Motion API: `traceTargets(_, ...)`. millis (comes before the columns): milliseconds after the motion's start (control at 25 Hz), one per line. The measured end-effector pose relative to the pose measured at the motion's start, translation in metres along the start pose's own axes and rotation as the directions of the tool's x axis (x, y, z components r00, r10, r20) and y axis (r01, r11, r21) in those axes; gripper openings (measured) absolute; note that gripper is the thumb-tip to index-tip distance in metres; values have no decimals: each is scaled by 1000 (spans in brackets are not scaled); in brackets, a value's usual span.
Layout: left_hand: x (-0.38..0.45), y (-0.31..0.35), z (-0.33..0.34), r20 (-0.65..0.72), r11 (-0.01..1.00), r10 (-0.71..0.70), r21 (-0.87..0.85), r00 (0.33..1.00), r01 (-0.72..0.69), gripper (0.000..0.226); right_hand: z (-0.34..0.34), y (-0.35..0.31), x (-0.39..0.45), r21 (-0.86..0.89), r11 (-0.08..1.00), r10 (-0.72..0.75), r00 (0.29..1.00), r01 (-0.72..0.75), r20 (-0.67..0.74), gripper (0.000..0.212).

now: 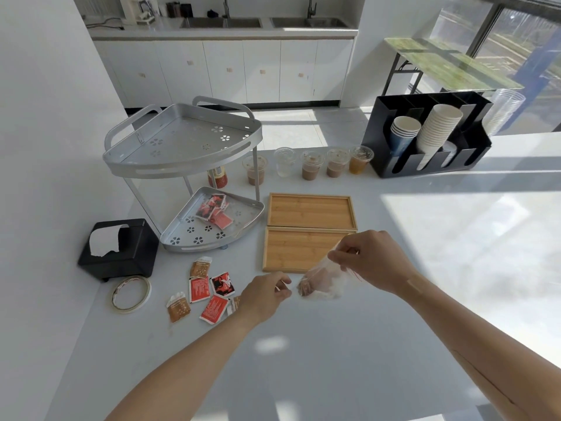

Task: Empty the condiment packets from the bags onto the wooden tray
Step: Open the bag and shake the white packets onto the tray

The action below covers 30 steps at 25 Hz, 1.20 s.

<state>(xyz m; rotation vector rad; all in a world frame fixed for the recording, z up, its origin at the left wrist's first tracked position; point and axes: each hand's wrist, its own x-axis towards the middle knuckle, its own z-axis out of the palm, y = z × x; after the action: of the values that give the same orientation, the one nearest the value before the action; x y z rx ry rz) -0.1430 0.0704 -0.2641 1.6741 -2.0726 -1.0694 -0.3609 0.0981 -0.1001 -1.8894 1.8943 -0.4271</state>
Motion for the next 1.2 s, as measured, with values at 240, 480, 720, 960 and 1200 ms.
traceTargets(240,13,22,15,-31,992,37,-121,999,-41,10,-24,22,21,87,995,-46,998,43,38,29)
traceTargets(480,23,29,10,-138,986,0,-164,990,-23,11,-37,64,55,121,992,23,1000,-21,-11,21)
traceTargets(720,40,34,-29,-306,988,-32,-153,952,-16,13,-11,105,105,363,922,121,991,-135,62,16)
traceTargets(960,54,40,-70,-316,928,-197,-364,928,73,6,36,129,138,490,827,165,952,-276,257,17)
traceTargets(1200,72,55,-95,-326,915,-229,-395,917,88,13,76,130,152,508,775,213,912,-376,350,16)
